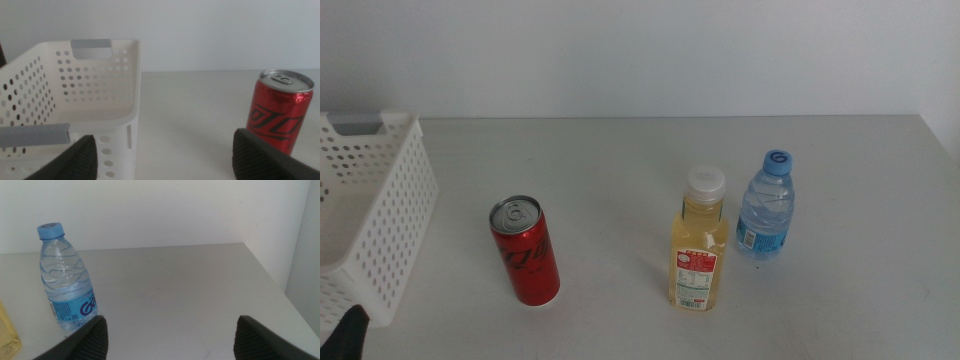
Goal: Use arms to grab the bottles and put them into the dustbin to the left of the table.
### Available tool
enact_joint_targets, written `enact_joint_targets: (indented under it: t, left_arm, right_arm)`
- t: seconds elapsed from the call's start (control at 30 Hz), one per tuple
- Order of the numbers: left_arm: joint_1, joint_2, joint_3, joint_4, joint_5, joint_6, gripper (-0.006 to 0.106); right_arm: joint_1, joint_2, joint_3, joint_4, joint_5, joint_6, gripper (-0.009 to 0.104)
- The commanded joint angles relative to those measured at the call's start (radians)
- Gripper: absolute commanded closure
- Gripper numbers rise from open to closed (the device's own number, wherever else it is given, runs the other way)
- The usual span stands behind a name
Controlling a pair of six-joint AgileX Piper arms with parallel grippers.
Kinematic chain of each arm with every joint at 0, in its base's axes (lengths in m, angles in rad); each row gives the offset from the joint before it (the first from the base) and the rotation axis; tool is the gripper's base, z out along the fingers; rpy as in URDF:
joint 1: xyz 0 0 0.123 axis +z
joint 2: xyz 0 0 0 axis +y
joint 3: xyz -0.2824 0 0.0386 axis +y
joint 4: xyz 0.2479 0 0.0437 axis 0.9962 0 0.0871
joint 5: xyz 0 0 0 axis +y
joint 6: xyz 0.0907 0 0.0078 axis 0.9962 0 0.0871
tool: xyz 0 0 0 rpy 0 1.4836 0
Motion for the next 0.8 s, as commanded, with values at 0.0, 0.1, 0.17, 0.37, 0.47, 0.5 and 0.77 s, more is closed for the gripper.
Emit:
enact_joint_targets:
  t: [0.0,0.1,0.17,0.37,0.47,0.5,0.77]
  left_arm:
    - [-0.028,0.042,0.001,-0.013,-0.101,-0.007,0.010]
    - [-0.105,0.159,0.001,-0.013,-0.199,-0.006,0.010]
    - [-0.171,0.246,0.001,-0.013,-0.282,-0.005,0.010]
    - [-0.310,0.617,0.001,-0.013,-0.605,-0.004,0.010]
    - [-0.350,0.791,0.001,-0.012,-0.776,-0.006,0.010]
    - [-0.362,0.844,0.001,-0.012,-0.838,-0.010,0.010]
    - [-0.405,1.139,0.004,-0.004,-1.207,-0.012,0.010]
  right_arm:
    - [-0.006,-0.022,-0.010,-0.008,-0.082,-0.004,0.031]
    - [-0.006,-0.022,-0.010,-0.008,-0.082,-0.004,0.031]
    - [-0.006,-0.022,-0.010,-0.008,-0.082,-0.004,0.031]
    - [-0.006,-0.022,-0.010,-0.008,-0.082,-0.004,0.031]
    - [-0.006,-0.022,-0.010,-0.008,-0.082,-0.004,0.031]
    - [-0.006,-0.022,-0.010,-0.008,-0.082,-0.004,0.031]
    - [-0.006,-0.022,-0.010,-0.008,-0.082,-0.004,0.031]
